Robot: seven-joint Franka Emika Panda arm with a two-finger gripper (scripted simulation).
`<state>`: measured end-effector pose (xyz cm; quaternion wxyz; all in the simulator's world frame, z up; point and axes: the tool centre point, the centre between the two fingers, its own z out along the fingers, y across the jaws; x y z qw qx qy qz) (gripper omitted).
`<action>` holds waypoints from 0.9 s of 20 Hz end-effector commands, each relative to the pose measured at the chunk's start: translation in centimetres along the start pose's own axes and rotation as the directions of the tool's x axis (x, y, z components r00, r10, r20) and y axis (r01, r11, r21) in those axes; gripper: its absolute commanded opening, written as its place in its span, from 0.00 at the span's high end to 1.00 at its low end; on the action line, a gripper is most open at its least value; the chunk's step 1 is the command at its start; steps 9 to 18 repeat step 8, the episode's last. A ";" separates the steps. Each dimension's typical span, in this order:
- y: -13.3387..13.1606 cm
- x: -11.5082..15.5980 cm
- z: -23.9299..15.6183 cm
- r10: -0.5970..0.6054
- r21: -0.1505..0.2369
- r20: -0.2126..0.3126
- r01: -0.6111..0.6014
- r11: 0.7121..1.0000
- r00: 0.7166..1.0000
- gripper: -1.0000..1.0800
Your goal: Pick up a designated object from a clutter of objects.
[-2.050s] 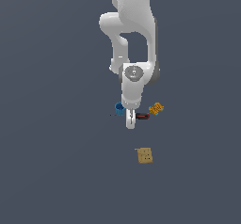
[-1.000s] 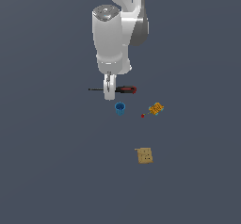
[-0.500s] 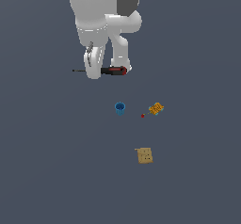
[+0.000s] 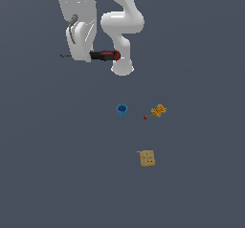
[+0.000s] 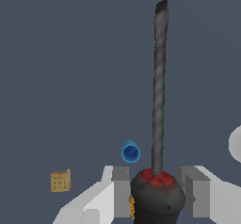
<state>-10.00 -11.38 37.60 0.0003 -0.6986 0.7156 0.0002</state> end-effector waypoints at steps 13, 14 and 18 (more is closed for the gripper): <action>-0.1 0.8 -1.7 -0.002 0.000 -0.001 0.002 1.000 1.000 1.00; -0.1 0.8 -1.7 -0.002 0.000 -0.001 0.002 1.000 1.000 1.00; -0.1 0.8 -1.7 -0.002 0.000 -0.001 0.002 1.000 1.000 1.00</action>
